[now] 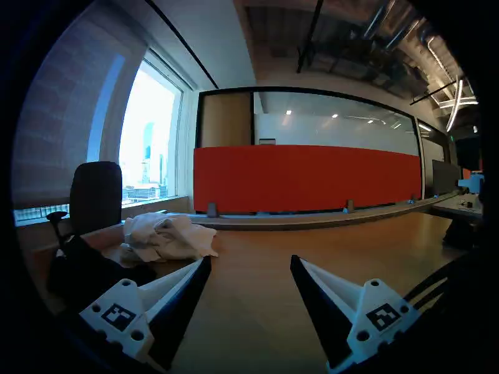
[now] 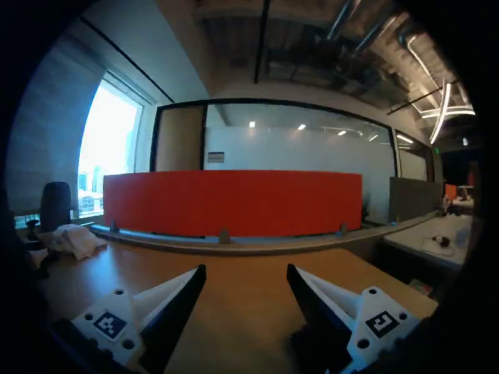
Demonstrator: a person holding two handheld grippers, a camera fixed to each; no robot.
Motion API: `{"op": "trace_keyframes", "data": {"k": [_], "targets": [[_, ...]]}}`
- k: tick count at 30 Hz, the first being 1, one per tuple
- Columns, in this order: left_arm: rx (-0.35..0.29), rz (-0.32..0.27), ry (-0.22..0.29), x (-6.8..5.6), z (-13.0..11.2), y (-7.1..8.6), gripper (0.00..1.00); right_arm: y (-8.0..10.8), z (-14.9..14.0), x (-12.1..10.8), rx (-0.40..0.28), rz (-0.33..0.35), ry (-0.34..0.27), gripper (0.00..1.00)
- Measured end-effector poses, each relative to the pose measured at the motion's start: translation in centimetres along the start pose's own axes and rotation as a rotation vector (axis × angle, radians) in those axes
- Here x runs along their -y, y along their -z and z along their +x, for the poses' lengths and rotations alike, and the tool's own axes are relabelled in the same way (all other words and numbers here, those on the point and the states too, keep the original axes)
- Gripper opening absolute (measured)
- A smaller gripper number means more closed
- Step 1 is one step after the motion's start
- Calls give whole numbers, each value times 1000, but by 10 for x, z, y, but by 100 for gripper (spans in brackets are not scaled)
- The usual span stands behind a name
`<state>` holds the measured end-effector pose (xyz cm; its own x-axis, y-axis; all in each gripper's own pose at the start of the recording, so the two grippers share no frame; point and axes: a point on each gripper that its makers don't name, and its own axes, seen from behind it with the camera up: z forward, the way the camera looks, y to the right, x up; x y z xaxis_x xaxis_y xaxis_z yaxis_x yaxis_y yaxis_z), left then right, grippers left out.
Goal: Fold towel
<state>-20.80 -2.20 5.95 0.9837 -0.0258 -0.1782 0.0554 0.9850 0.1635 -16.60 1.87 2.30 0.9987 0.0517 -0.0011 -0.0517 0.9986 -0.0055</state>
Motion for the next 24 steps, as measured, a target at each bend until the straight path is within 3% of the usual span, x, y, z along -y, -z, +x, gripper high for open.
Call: {"op": "trace_keyframes", "data": {"k": [6,14,24], "targets": [[-1,0,0,0,0,0,94,-1,-27,-6,17,5,-37,100],[-1,0,0,0,-1,-1,94,1,-48,-7,12,5,-32,100],[-1,0,-1,2,-1,0,94,4,-56,-2,5,16,-25,100]]}}
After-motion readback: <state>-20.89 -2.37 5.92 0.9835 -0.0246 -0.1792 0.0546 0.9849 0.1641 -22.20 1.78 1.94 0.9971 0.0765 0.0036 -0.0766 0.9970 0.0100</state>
